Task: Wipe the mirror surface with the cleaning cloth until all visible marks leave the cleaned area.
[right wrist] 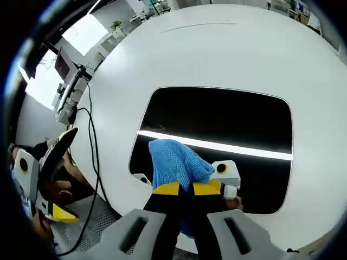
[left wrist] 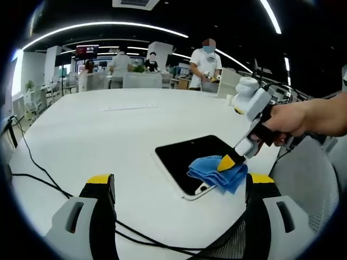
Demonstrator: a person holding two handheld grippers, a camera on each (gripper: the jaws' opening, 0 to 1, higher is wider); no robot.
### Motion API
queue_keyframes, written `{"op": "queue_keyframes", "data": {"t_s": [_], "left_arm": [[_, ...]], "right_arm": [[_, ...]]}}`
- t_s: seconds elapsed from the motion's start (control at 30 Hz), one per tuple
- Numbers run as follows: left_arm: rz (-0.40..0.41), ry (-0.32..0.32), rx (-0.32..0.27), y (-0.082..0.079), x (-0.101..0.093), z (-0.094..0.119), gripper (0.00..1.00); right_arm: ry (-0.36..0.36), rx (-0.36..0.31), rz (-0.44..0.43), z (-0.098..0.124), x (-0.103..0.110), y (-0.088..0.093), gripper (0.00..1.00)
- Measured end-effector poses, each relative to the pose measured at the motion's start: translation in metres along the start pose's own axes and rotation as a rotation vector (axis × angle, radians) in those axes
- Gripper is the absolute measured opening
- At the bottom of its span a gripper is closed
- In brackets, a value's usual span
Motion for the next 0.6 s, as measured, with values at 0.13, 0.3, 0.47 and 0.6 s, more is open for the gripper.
{"op": "queue_keyframes", "data": {"t_s": [0.13, 0.3, 0.47, 0.6], "left_arm": [[0.007, 0.005, -0.001, 0.001, -0.001, 0.000, 0.99], [0.010, 0.004, -0.004, 0.001, 0.000, 0.000, 0.99], [0.000, 0.009, 0.013, 0.003, -0.001, -0.001, 0.99], [0.004, 0.011, 0.027, 0.006, -0.001, -0.002, 0.99]], "right_arm": [[0.001, 0.003, 0.039, -0.004, 0.013, -0.003, 0.01], [-0.007, 0.006, 0.048, -0.010, 0.025, -0.008, 0.01], [-0.024, 0.008, 0.037, -0.014, 0.034, -0.011, 0.01], [-0.030, 0.017, 0.038, -0.018, 0.039, -0.015, 0.01]]}}
Point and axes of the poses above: the point that each gripper's makers call its tool centre point, and the gripper's own axes: z roughly backward along the fingers, x roughly to its left, y roughly out of its underside, the point moved 5 cm from there along z, roughly backward along the fingers, and after that the axes turned 1 degree about x, right-handed, at the moved point
